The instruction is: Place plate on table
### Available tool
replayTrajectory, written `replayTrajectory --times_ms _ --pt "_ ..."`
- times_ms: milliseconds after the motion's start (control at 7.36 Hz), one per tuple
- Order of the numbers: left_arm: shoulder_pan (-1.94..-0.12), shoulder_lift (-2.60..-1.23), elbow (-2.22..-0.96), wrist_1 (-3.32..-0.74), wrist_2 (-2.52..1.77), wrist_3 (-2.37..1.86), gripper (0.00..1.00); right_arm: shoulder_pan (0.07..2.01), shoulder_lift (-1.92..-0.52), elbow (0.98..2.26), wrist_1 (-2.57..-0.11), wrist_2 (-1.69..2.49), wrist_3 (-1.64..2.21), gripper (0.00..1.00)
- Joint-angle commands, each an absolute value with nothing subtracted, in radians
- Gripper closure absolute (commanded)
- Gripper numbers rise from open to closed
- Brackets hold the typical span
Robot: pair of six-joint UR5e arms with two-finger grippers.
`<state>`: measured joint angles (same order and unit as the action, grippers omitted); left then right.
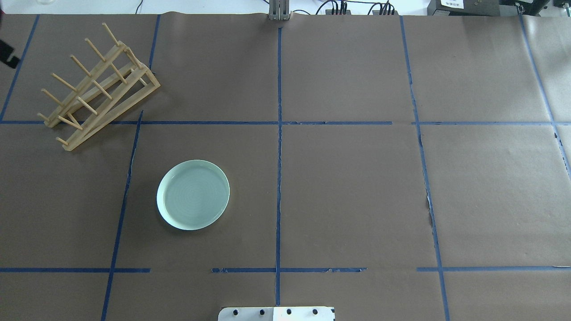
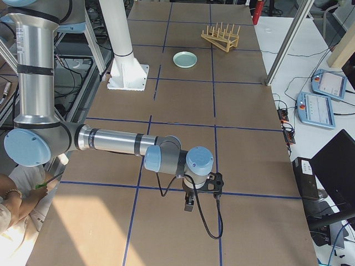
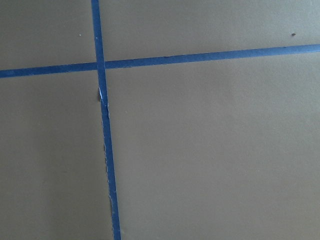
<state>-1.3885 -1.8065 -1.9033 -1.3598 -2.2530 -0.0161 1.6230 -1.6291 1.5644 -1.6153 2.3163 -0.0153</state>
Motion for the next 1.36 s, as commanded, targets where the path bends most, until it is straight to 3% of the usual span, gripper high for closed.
replayTrajectory --times_ms 0,272,1222 --pt "-1.622 -1.65 -1.777 -1.381 -2.301 0.198 0.0 1.623 -1.629 1.565 -1.615 2.316 -0.015 0.0" --pt "-1.646 -1.502 -1.747 -1.403 -2.303 0.193 0.0 1.623 -1.629 1.563 -1.615 2.316 -0.015 0.0" --pt "-1.647 -1.505 -1.73 -1.486 -2.332 0.189 0.0 1.623 -1.629 1.565 -1.615 2.316 -0.015 0.0"
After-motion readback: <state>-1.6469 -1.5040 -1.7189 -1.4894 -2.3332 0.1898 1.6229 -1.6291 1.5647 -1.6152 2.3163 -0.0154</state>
